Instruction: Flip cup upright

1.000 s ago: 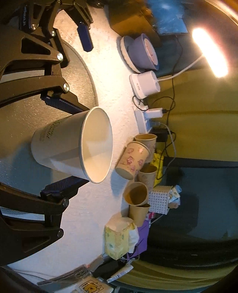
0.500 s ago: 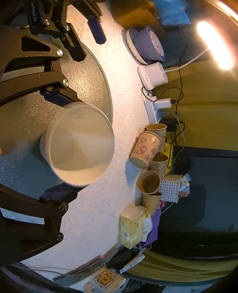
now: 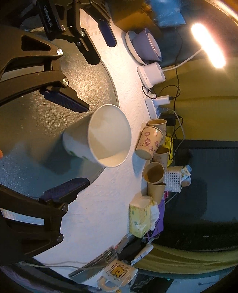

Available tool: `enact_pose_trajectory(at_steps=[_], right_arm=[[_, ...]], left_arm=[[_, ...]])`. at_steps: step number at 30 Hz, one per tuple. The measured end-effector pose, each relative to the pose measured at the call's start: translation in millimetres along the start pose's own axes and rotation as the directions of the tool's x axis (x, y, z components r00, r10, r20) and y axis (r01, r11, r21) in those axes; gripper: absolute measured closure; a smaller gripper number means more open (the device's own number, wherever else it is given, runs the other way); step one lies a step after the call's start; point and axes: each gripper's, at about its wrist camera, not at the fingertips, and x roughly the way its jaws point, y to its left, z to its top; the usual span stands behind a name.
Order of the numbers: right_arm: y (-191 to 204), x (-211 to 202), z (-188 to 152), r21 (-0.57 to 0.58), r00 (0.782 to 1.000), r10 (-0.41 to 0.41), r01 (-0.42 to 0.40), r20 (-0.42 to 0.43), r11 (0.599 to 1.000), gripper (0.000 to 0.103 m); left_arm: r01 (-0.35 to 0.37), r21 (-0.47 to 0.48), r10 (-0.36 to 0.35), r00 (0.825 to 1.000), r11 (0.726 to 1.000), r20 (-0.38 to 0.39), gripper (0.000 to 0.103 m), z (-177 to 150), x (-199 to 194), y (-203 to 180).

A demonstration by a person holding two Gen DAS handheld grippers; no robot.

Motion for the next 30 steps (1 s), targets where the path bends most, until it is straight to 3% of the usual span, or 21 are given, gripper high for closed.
enact_pose_trajectory(at_steps=[17,30], right_arm=[[-21.7,-55.0,-40.4,0.089,0.996,-0.082,0.078,0.036,0.993,0.026],[-10.6,-102.2,-38.3,0.058,0.973,-0.110,0.100,0.201,0.993,0.026]], left_arm=[[0.026,0.103,-0.035,0.995,0.994,0.091,0.027,-2.3,-23.2,-28.1],[0.064,0.073,-0.081,0.959,0.995,0.272,0.027,2.4,-67.5,-27.6]])
